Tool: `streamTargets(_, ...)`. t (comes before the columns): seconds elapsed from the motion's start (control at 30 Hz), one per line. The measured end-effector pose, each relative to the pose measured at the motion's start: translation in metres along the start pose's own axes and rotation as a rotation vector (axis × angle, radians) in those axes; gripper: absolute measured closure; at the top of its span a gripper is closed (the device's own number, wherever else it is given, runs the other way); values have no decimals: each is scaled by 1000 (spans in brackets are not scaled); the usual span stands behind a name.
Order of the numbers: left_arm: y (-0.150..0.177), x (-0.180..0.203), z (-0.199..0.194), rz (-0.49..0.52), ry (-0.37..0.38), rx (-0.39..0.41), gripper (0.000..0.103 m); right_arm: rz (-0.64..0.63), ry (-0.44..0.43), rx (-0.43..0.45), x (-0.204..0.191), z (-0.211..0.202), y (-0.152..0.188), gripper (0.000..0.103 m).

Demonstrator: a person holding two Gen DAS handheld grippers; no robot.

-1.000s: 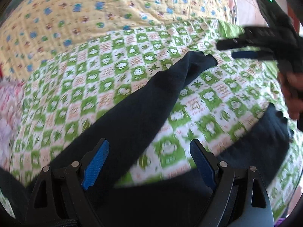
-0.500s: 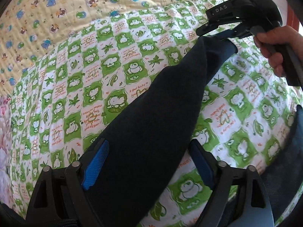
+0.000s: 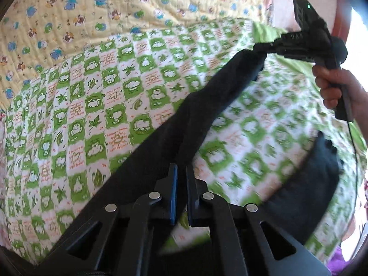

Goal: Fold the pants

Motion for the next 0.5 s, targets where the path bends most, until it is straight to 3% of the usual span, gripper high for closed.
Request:
streamTargets(0.17,21,18,-27,7,62,-1,99,-38,-32,-37,-1,-39,42,100)
streamTargets(0.23,27,24,-29,18,53,-3,98,-34,-38,-53,4,-49,59,100)
streamTargets(0.3,26,25,-25,34,-4,9,95,-24,-35,-65,8,-57,75,100)
streamTargets(0.33,24,27,-21,49,-33,17,83,-20,-33,-69,9,-59,81,100)
streamTargets(0.37,21,27,-17,47,-42,12,55,-14,-31,-70,12,-60,86,100)
streamTargets(0.43,15,26,-6,50,-91,26,25,7,-25,-66,17,-63,92,100)
streamTargets(0.5,11,27,10,88,-134,11,25,26,-27,-57,19,-63,93,100)
Point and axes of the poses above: each gripper's, at about its wrist camera, not at the fingertips, and z roughly the way its jaws point, x to its right, y to its underside, the point moved 4 cm from there along z, roughly the way its jaws point, and after that the axes turned 4 degrees about x, right-handed, at the moved point
